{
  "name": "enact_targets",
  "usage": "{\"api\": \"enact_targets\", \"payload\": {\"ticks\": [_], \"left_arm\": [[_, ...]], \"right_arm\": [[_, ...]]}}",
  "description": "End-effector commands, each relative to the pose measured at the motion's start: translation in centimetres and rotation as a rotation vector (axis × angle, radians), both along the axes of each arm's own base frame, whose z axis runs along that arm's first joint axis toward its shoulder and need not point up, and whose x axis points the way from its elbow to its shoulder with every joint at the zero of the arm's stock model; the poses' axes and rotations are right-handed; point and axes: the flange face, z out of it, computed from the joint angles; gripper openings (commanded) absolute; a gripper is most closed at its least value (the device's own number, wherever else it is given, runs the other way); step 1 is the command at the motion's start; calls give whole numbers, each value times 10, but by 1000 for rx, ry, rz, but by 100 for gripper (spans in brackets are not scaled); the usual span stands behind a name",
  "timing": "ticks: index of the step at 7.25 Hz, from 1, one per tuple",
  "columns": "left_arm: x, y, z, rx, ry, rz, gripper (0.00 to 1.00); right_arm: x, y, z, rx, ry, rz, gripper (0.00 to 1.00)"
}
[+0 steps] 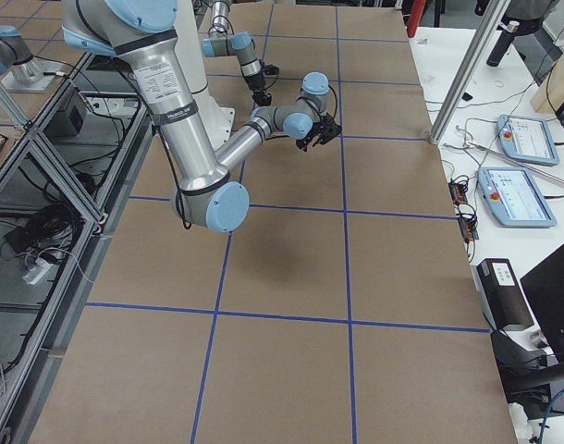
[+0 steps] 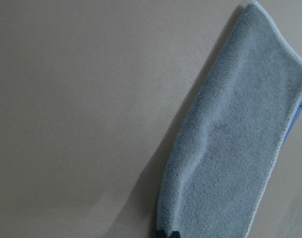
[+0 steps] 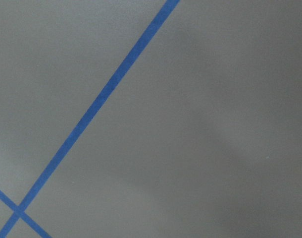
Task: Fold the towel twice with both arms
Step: 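Grasp the grey strip's end nearest the robot with the left gripper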
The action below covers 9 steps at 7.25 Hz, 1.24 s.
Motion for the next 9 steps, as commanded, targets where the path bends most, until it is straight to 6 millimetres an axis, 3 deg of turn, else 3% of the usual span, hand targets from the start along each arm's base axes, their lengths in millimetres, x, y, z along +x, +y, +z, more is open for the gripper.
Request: {"api": "enact_targets", "payload": {"ticks": [1, 2, 7, 9], "left_arm": [[-11, -16, 6, -22, -9, 34, 0], [-20, -27, 14, -35, -21, 32, 0], [-38, -69, 10, 11, -40, 33, 0], [-40, -74, 9, 38, -52, 36, 0]], "right_arm": [[3, 1, -4, 3, -6, 2, 100], [3, 1, -4, 4, -6, 3, 100], [1, -1, 0, 1, 4, 7, 100], [0, 0, 0, 1, 4, 5, 100]]}}
